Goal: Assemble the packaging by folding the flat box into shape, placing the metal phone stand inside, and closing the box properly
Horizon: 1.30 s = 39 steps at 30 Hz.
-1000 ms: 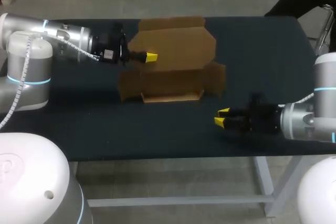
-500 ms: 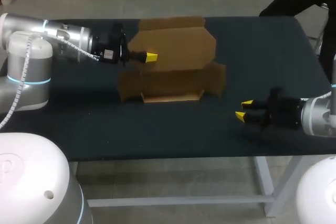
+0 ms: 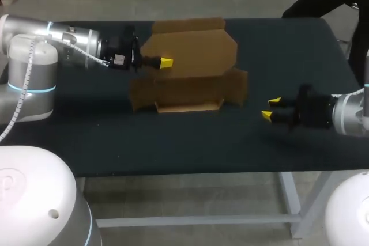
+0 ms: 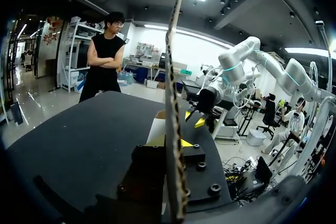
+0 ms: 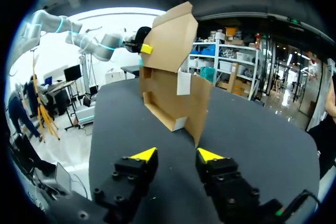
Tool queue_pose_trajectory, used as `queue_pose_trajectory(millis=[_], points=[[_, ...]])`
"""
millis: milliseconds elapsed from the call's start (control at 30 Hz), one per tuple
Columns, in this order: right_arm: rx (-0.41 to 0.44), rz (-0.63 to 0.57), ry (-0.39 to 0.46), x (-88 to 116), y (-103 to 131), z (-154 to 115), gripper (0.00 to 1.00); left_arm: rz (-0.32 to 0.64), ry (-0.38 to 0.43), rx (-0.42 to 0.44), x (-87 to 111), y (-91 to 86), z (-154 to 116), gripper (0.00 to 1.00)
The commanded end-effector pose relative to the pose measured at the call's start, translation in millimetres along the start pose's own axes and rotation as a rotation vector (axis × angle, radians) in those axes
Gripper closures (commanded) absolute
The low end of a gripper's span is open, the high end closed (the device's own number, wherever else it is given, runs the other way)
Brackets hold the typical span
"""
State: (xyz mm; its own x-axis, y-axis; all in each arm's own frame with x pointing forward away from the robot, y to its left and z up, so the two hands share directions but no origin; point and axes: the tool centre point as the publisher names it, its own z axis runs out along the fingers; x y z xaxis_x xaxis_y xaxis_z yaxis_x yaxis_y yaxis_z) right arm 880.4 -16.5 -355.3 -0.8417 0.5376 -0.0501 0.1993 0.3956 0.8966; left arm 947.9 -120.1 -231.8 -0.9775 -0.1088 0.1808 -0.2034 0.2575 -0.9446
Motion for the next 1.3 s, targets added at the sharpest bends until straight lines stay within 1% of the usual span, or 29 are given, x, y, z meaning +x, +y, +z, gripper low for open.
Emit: queue_pose_trajectory(millis=[33,100,300,400,433,567,733,967,1000,1033,1100,1300], points=[[0.002,-0.005,0.031,-18,1,22,0.48,0.0,0.0,-0.003,-0.1,2.3,0,1.0],[0.004,-0.012,0.034,-23,2,30,0.49,0.0,0.0,-0.003,-0.1,2.3,0,1.0],[0.006,-0.023,0.064,-38,7,55,0.48,0.0,0.0,-0.003,-0.1,2.3,0,1.0],[0.003,-0.028,0.084,-42,11,67,0.49,0.0,0.0,-0.003,-0.1,2.3,0,1.0],[0.002,-0.03,0.088,-44,12,71,0.47,0.0,0.0,-0.003,-0.1,2.3,0,1.0],[-0.005,-0.032,0.112,-50,16,84,0.47,0.0,0.0,-0.003,-0.1,2.3,0,1.0],[-0.008,-0.041,0.132,-52,23,98,0.47,0.0,0.0,-0.003,-0.1,2.3,0,1.0],[-0.007,-0.046,0.154,-48,26,110,0.51,0.0,0.0,-0.003,-0.1,2.3,0,1.0],[-0.009,-0.047,0.157,-47,27,112,0.54,0.0,0.0,-0.003,-0.1,2.3,0,1.0],[-0.015,-0.047,0.159,-46,28,112,0.64,0.0,0.0,-0.003,-0.1,2.3,0,1.0],[-0.019,-0.048,0.161,-44,29,113,0.99,0.0,0.0,-0.003,-0.1,2.3,0,1.0],[-0.022,-0.054,0.157,-36,29,114,1.0,0.0,0.0,-0.003,-0.1,2.3,0,1.0]])
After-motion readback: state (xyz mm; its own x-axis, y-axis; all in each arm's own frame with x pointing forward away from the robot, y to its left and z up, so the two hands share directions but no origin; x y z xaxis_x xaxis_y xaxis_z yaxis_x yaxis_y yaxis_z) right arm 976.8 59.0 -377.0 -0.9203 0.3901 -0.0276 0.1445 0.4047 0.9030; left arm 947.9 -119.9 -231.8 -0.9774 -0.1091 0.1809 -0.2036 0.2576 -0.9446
